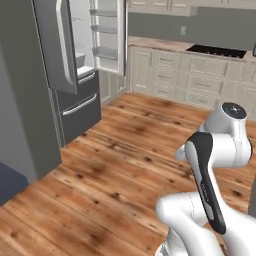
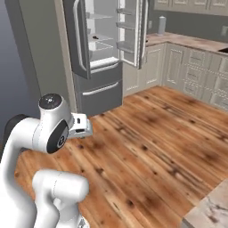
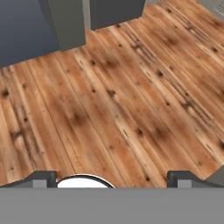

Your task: Take the cheese, chicken drumstick, and lemon from the fridge and place them on the plate on the dining counter to create an appetizer plate.

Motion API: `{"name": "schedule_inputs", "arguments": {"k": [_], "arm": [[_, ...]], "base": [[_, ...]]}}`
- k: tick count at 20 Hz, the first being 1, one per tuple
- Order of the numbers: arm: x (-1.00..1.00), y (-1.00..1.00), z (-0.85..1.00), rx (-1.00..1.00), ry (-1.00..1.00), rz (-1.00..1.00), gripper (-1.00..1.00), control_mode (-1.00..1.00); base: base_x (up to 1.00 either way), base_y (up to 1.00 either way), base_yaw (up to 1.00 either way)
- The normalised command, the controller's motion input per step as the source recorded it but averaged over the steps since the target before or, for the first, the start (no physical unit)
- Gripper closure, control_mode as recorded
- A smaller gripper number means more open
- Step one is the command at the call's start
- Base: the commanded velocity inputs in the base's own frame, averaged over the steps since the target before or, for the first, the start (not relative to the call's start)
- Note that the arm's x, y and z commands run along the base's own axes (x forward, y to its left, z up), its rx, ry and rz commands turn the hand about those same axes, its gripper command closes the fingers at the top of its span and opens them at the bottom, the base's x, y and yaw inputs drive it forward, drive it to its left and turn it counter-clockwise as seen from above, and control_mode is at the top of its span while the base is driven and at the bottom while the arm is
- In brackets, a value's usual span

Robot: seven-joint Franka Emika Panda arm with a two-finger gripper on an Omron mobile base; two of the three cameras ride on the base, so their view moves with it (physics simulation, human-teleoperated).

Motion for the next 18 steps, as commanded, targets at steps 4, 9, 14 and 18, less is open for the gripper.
{"name": "schedule_inputs", "arguments": {"k": [4,9,14,18], "arm": [[0.00,0.00,0.00,0.00,0.00,0.00,-1.00,1.00],[0.00,0.00,0.00,0.00,0.00,0.00,-1.00,1.00],[0.00,0.00,0.00,0.00,0.00,0.00,-1.00,1.00],[0.00,0.00,0.00,0.00,0.00,0.00,-1.00,1.00]], "base": [[1.00,0.00,0.00],[1.00,0.00,0.00],[1.00,0.00,0.02],[1.00,-0.05,0.05]]}}
